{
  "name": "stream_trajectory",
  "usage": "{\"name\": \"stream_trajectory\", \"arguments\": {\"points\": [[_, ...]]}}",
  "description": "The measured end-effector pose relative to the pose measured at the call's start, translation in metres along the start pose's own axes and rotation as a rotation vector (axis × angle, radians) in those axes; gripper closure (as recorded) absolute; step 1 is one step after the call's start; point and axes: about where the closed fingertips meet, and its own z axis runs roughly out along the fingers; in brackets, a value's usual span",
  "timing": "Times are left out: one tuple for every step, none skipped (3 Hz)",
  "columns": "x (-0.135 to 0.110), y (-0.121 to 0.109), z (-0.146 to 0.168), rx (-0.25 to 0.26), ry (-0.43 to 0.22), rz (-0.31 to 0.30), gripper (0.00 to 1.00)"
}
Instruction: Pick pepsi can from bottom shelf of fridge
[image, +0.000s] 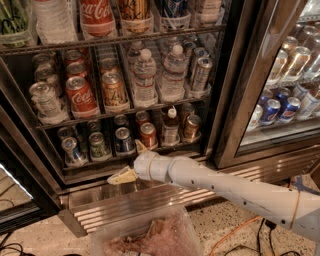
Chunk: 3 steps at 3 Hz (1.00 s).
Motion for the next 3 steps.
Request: {"name": "stream_trajectory", "arguments": {"points": [[0.001, 0.000, 0.013, -0.006, -0.028, -0.001, 0.00], [-0.004, -0.006, 0.024, -0.008, -0.051, -0.017, 0.00], [-0.010, -0.015, 0.026, 0.010, -0.066, -0.034, 0.00]]}}
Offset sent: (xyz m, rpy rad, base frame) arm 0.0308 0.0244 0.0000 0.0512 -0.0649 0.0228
